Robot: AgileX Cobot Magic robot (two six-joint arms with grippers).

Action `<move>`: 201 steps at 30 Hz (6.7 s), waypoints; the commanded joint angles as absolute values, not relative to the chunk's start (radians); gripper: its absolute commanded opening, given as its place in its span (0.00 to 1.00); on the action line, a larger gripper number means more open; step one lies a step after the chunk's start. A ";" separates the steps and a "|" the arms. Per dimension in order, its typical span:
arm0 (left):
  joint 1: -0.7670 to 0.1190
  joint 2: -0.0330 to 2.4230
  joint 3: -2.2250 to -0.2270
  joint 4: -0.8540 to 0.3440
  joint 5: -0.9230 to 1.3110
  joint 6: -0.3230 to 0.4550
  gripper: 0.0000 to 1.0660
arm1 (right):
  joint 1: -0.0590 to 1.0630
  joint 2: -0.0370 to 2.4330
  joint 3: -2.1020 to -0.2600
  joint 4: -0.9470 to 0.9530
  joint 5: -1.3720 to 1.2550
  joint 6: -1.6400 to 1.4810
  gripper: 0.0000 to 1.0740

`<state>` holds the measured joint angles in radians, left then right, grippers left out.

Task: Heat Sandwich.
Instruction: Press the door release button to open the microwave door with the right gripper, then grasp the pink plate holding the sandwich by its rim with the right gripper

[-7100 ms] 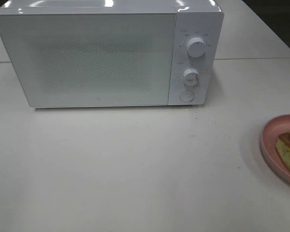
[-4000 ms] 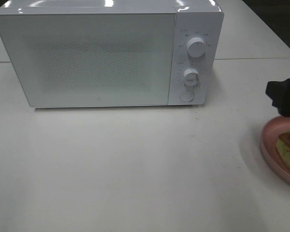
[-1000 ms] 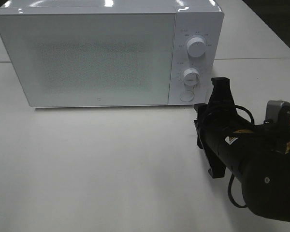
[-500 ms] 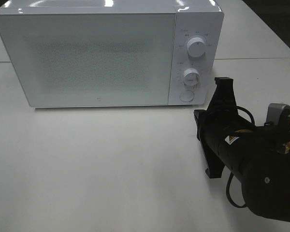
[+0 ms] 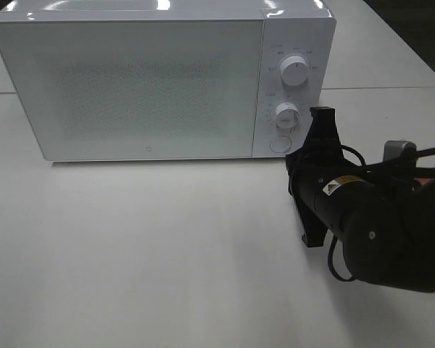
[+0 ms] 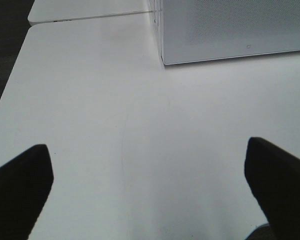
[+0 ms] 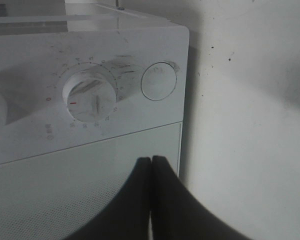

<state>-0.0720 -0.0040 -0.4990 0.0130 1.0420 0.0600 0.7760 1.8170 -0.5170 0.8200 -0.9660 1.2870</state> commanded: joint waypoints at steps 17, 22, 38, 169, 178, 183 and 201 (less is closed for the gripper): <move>-0.079 -0.032 -0.495 0.015 1.032 0.060 0.95 | 0.590 1.997 -0.716 0.629 -0.884 1.337 0.00; -0.079 -0.032 -0.495 0.015 1.032 0.060 0.95 | 0.565 2.031 -0.764 0.616 -0.867 1.345 0.00; -0.079 -0.032 -0.495 0.015 1.032 0.061 0.95 | 0.546 2.110 -0.865 0.619 -0.866 1.347 0.00; -0.079 -0.032 -0.495 0.015 1.032 0.062 0.95 | 0.401 1.483 -0.722 0.087 0.667 0.007 0.14; -0.079 -0.032 -0.495 0.015 1.032 0.062 0.95 | 0.260 1.473 -0.722 0.013 0.715 0.000 0.23; -0.079 -0.032 -0.495 0.015 1.032 0.062 0.95 | 0.196 1.473 -0.735 -0.020 0.713 0.006 0.39; -0.079 -0.032 -0.495 0.015 1.032 0.062 0.95 | 0.186 1.549 -0.807 -0.096 0.716 0.000 0.96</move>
<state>-0.0730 -0.0040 -0.4990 0.0140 1.0420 0.0600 0.1940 1.5340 -0.8030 -0.0880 0.7080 0.0000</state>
